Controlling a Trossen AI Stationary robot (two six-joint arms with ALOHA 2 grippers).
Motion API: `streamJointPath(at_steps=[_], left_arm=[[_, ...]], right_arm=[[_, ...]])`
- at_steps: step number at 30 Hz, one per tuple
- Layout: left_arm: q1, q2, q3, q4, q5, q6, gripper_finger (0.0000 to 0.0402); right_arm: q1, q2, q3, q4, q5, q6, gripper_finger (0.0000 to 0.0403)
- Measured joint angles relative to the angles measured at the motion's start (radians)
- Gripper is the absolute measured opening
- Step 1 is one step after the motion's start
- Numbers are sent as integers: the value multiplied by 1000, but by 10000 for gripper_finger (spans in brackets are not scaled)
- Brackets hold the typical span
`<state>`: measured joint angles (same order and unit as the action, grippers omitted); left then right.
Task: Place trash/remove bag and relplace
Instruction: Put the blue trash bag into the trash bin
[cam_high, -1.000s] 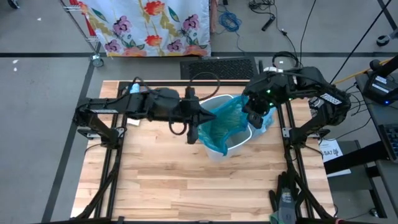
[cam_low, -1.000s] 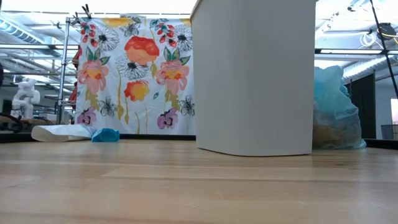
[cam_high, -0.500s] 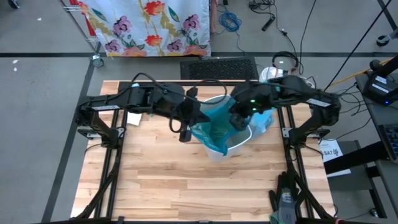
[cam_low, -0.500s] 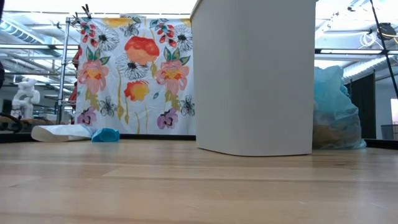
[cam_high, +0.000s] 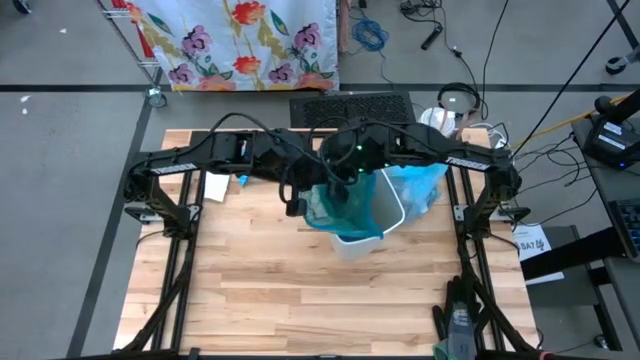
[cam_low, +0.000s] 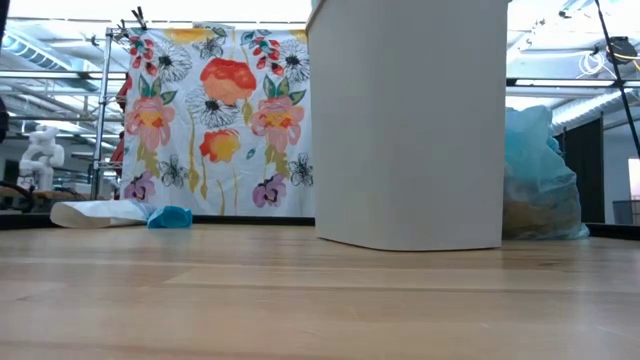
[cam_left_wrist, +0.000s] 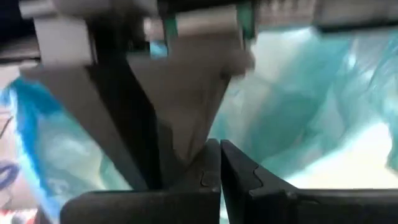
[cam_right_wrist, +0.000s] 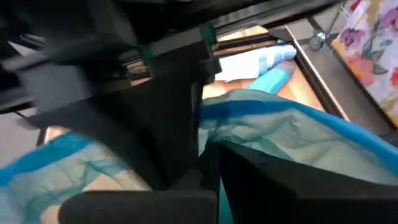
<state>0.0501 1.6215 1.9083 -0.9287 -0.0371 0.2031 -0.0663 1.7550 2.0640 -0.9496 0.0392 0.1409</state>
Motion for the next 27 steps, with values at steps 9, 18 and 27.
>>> streamJointPath(at_steps=[9,18,27], left_arm=[[40,5,-2,-66,-135,-85,0],[63,10,-3,-72,-157,-146,0],[61,11,-3,-80,-154,-216,0]], right_arm=[[-6,-71,1,-159,18,164,0],[2,-77,1,-317,92,290,0],[27,-134,2,-432,205,412,0]])
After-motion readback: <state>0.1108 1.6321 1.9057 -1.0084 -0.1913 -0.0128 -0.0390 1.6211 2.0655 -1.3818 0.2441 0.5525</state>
